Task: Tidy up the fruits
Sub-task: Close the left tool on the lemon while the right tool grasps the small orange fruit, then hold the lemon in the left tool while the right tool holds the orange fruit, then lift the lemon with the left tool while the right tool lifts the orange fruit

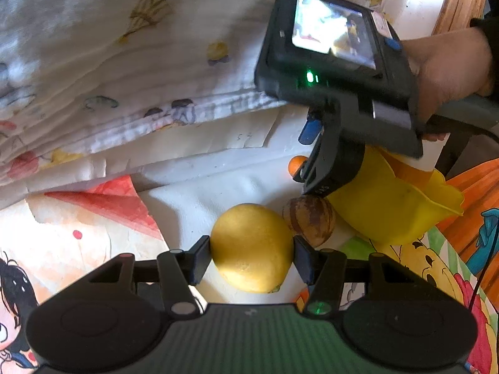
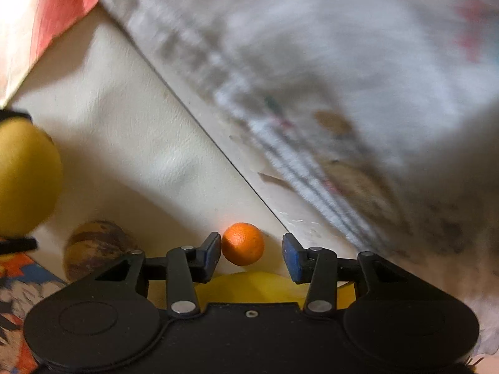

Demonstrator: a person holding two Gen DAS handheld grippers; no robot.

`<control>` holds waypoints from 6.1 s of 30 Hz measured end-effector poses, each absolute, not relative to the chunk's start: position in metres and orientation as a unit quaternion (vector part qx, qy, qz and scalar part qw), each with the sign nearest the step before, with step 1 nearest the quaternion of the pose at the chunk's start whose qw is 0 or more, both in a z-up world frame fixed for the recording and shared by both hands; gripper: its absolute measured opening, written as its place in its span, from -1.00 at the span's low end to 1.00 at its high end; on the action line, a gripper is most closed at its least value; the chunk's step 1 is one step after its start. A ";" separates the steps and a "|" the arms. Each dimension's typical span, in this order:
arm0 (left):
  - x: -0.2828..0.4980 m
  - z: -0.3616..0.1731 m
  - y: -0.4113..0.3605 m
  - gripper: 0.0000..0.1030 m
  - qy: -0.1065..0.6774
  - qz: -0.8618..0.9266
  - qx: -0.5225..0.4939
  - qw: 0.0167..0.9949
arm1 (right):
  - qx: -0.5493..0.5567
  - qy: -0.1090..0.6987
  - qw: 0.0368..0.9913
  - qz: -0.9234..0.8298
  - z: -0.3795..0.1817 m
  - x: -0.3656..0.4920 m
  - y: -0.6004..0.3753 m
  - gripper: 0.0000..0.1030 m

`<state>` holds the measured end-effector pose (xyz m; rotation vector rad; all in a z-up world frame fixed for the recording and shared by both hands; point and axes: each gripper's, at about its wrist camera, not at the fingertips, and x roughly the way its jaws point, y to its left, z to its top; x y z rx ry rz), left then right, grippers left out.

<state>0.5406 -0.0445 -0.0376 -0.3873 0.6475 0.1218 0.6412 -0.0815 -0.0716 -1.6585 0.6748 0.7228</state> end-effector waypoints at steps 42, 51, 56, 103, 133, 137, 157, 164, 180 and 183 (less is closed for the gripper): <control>0.522 -0.034 -0.045 0.16 0.329 0.075 -0.204 0.919 | -0.590 0.387 0.588 0.395 -0.055 0.646 -0.094 0.04; 0.519 -0.033 -0.047 0.16 0.332 0.078 -0.196 0.919 | -0.601 0.316 0.632 0.373 -0.029 0.631 -0.111 0.05; 0.520 -0.032 -0.049 0.16 0.334 0.078 -0.194 0.919 | -0.641 0.270 0.631 0.344 -0.046 0.630 -0.116 0.06; 0.520 -0.030 -0.052 0.17 0.341 0.079 -0.178 0.920 | -0.638 0.333 0.600 0.350 -0.058 0.673 -0.086 0.25; 0.545 -0.035 -0.062 0.20 0.361 0.071 -0.106 0.924 | -0.686 0.365 0.477 0.410 -0.060 0.709 -0.079 -0.20; 0.545 -0.036 -0.062 0.18 0.359 0.076 -0.107 0.924 | -0.682 0.370 0.481 0.408 -0.061 0.712 -0.079 -0.31; 0.520 -0.025 -0.042 0.18 0.337 0.106 -0.171 0.920 | -0.551 0.251 0.676 0.420 -0.014 0.667 -0.150 -0.37; 0.508 -0.015 -0.033 0.17 0.335 0.107 -0.176 0.919 | -0.463 0.216 0.758 0.406 0.008 0.641 -0.178 -0.37; 0.474 0.013 -0.039 0.18 0.336 0.067 -0.149 0.927 | -0.321 0.203 0.863 0.333 0.060 0.558 -0.250 -0.37; 0.461 0.025 -0.043 0.18 0.329 0.049 -0.144 0.932 | -0.302 0.198 0.878 0.314 0.082 0.531 -0.267 -0.37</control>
